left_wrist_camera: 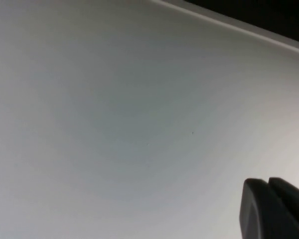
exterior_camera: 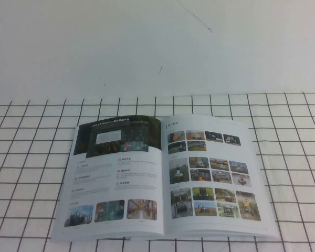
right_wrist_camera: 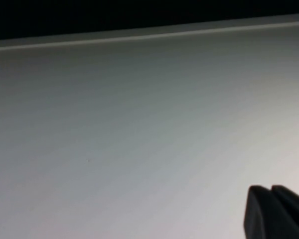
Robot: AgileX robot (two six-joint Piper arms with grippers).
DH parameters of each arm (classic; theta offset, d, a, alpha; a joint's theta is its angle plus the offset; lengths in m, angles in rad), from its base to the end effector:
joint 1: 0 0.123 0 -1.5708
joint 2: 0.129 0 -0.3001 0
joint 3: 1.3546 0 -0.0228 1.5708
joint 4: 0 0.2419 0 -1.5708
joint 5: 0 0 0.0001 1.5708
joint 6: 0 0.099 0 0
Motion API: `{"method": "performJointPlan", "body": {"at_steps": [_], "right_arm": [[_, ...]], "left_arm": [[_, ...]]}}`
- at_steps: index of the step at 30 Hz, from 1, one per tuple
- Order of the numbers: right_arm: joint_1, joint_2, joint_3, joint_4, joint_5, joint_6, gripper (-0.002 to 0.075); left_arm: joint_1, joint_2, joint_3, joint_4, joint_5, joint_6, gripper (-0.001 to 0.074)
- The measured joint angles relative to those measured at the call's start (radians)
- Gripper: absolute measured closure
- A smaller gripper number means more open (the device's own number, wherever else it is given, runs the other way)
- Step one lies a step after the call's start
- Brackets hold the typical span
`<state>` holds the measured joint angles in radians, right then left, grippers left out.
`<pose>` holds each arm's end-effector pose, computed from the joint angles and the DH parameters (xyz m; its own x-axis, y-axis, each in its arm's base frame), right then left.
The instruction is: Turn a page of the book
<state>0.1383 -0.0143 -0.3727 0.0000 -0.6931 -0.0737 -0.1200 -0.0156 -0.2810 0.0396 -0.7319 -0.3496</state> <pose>-0.0538 -0.0075 0.3791 0.9186 0.0535 -0.3916 -0.0704 0.9971 -0.0289 -0.0388 0.0020 0.3575 0.8050 -0.4139 -0.4250 0.4051 0.9069 -0.1159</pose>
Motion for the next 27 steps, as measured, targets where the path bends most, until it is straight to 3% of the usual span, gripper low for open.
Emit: {"method": "performJointPlan", "body": {"at_steps": [5, 11, 16, 21, 27], "right_arm": [[0.000, 0.034, -0.240, 0.023, 0.249, -0.063, 0.0728], [0.000, 0.211, -0.440, 0.104, 0.564, -0.135, 0.0728], [0.000, 0.380, -0.521, 0.172, 0.807, -0.131, 0.0728], [0.000, 0.487, -0.524, 0.179, 0.939, -0.136, 0.0728], [0.000, 0.504, -0.524, 0.149, 1.067, -0.249, 0.0728]], "left_arm": [[0.000, -0.001, -0.263, 0.000, 0.373, 0.057, 0.0737], [0.000, 0.104, -0.438, -0.004, 0.670, 0.087, 0.0737], [0.000, 0.247, -0.489, -0.008, 0.946, 0.028, 0.0737], [0.000, 0.425, -0.489, -0.026, 1.207, -0.047, 0.0737], [0.000, 0.577, -0.489, -0.040, 1.376, -0.028, 0.0737]]}}
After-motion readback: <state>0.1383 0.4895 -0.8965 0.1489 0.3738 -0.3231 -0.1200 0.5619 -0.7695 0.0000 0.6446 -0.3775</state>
